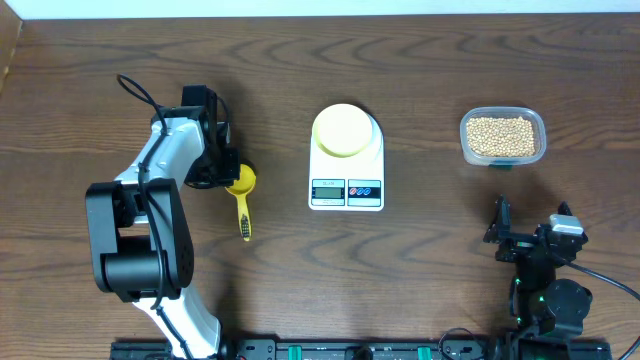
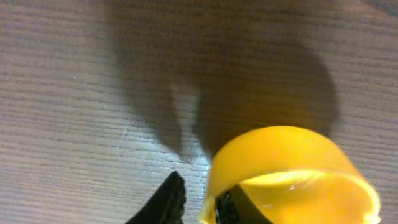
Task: Scoop item into bowl and weigh 50g on scale
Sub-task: 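Close the left gripper on the yellow scoop and lift it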
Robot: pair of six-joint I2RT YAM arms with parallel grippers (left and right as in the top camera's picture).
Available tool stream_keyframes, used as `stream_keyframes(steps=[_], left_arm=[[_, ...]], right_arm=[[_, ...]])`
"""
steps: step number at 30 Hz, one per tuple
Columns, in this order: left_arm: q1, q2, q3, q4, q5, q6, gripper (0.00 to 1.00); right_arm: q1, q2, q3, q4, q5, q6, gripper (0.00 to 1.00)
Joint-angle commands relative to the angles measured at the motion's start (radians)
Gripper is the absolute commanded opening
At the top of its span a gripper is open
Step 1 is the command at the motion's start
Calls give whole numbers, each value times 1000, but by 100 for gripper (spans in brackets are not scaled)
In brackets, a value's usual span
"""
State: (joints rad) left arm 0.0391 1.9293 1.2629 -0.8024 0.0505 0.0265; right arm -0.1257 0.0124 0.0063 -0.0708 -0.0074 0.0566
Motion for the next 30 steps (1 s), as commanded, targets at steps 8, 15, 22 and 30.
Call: stream_keyframes(steps=[8, 15, 22, 30], left_arm=[[4, 8, 16, 2, 2, -1, 7], [4, -3, 18, 3, 3, -4, 7], [4, -83, 19, -17, 3, -42, 7], [4, -222, 19, -34, 3, -150, 7]], right_arm=[[6, -6, -1, -5, 1, -9, 99], [6, -6, -1, -5, 1, -9, 99], [6, -6, -1, -5, 1, -9, 99], [6, -6, -1, -5, 1, -9, 99]])
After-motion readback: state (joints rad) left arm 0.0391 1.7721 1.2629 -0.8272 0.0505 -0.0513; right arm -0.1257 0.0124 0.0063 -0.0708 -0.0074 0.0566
